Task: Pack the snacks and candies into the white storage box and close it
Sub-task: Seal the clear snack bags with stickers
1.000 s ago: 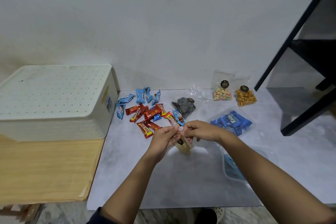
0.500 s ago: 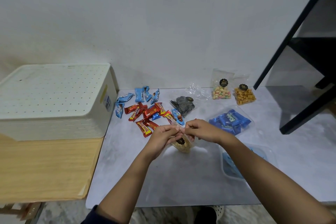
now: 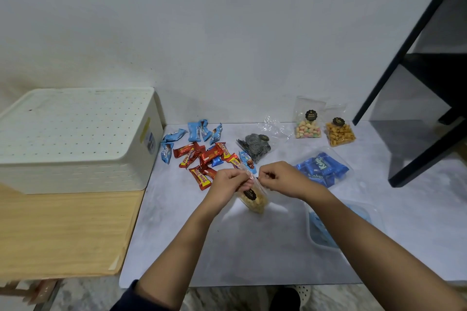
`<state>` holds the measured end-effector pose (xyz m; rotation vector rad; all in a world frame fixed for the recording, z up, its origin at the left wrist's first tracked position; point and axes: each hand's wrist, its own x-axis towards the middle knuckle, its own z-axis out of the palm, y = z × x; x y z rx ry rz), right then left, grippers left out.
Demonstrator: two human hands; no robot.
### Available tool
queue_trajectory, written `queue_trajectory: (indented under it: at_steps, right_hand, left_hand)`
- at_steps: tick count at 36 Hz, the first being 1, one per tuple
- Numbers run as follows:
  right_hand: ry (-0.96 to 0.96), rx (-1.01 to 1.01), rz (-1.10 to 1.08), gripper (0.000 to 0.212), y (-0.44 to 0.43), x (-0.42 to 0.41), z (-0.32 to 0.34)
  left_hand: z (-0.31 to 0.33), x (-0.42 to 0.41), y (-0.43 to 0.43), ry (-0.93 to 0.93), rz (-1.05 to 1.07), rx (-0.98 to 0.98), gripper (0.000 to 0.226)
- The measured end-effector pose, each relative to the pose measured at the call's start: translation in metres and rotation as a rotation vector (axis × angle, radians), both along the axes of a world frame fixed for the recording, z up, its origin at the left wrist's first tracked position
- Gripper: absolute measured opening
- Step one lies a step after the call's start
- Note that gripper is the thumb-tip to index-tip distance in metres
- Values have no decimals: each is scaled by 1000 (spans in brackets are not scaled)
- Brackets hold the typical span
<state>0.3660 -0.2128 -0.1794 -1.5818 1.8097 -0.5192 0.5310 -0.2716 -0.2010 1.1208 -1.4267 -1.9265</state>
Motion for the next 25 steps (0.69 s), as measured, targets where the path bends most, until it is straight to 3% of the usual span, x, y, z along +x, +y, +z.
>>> queue_trajectory:
  at_steps: [8,25]
  right_hand:
    - [-234,12,-27,12,0,4,1]
    - [-186,50,4,15,-3,5,-4]
  left_hand:
    - [-1,0,-1,-2,-5,-11,20]
    - [-6,0,0,29,-91,70,18]
